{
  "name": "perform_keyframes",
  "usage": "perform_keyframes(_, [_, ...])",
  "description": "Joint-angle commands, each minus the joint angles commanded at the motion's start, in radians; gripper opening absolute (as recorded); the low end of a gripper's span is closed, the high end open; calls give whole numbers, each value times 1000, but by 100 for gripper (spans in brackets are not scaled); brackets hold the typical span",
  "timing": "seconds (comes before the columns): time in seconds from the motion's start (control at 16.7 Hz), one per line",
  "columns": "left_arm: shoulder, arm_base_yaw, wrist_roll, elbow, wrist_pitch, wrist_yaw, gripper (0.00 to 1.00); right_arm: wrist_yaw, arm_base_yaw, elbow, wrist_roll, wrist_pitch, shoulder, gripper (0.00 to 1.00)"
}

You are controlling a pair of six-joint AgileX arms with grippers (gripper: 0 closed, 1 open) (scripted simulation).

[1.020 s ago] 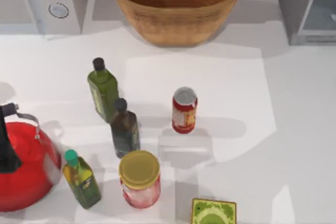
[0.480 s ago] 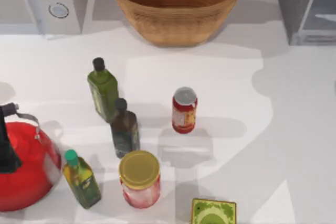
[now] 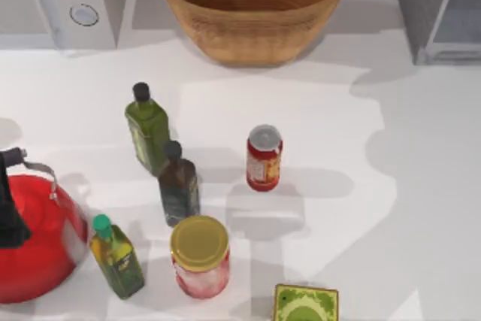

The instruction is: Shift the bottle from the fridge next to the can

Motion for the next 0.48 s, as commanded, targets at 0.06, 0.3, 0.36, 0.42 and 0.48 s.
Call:
perform_keyframes(0.06, [0, 0, 0, 0, 0, 0, 100, -8, -7, -71, 0, 24, -35, 0])
perform_keyframes(0.3, [0, 0, 0, 0, 0, 0, 100, -39, -37, -324, 2, 121, -173, 0])
perform_keyframes(0.36, [0, 0, 0, 0, 0, 0, 100, -45, -43, -363, 2, 140, -201, 0])
perform_keyframes(0.42, [0, 0, 0, 0, 0, 0, 100, -49, -48, -392, 3, 156, -222, 0])
perform_keyframes(0.48, [0, 0, 0, 0, 0, 0, 100, -53, -52, -411, 3, 167, -237, 0])
